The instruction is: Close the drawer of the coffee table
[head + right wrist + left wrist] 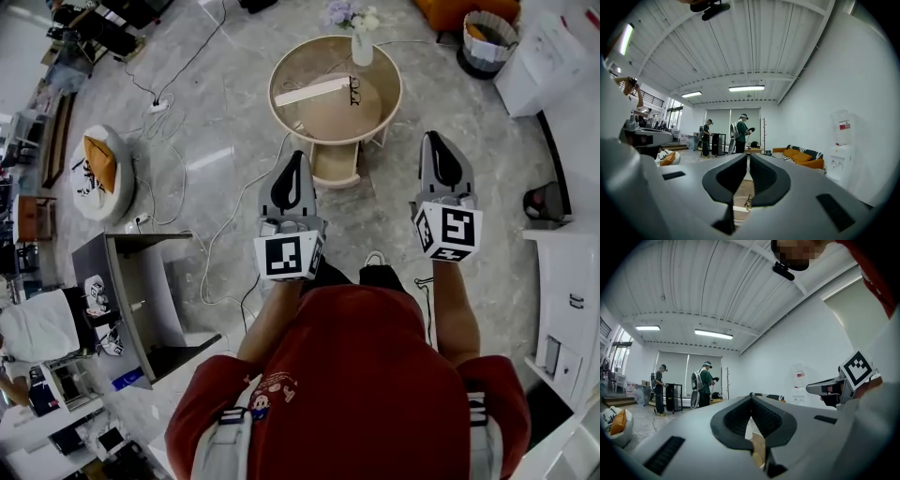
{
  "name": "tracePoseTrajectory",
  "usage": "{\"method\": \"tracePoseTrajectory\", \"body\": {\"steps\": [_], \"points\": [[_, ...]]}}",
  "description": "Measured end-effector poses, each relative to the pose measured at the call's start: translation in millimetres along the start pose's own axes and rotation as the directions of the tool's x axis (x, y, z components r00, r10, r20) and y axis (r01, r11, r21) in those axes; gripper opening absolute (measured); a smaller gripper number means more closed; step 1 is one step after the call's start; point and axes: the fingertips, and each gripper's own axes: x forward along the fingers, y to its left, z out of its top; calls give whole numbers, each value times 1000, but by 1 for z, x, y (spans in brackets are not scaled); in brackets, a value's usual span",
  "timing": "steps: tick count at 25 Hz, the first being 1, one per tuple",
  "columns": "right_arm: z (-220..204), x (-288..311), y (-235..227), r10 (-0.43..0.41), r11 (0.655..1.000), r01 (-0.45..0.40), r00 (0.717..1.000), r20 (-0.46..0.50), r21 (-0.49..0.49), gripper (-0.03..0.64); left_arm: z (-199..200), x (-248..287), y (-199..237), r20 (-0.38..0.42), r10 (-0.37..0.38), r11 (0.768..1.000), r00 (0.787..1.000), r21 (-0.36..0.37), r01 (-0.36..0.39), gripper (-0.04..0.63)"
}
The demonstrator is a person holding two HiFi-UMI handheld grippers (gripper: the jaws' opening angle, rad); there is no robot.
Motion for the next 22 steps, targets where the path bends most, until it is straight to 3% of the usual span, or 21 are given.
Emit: {"method": "tracePoseTrajectory", "body": {"steps": [6,12,18,22], "points": [[16,29,49,-34,999,34,999,16,-32,32,2,8,60,24,-31,1000,999,0,31,14],[30,62,118,-55,997,56,998,34,-44,32,-8,6,136,-31,-72,995,997,73,74,14],[23,91,175,-65,995,66,998,11,-72,32,-21,5,208,-19,-64,996,998,58,65,14],[3,104,200,-65,996,64,998,-19,-67,32,-44,6,233,-44,-75,994,996,80,78,14]]}}
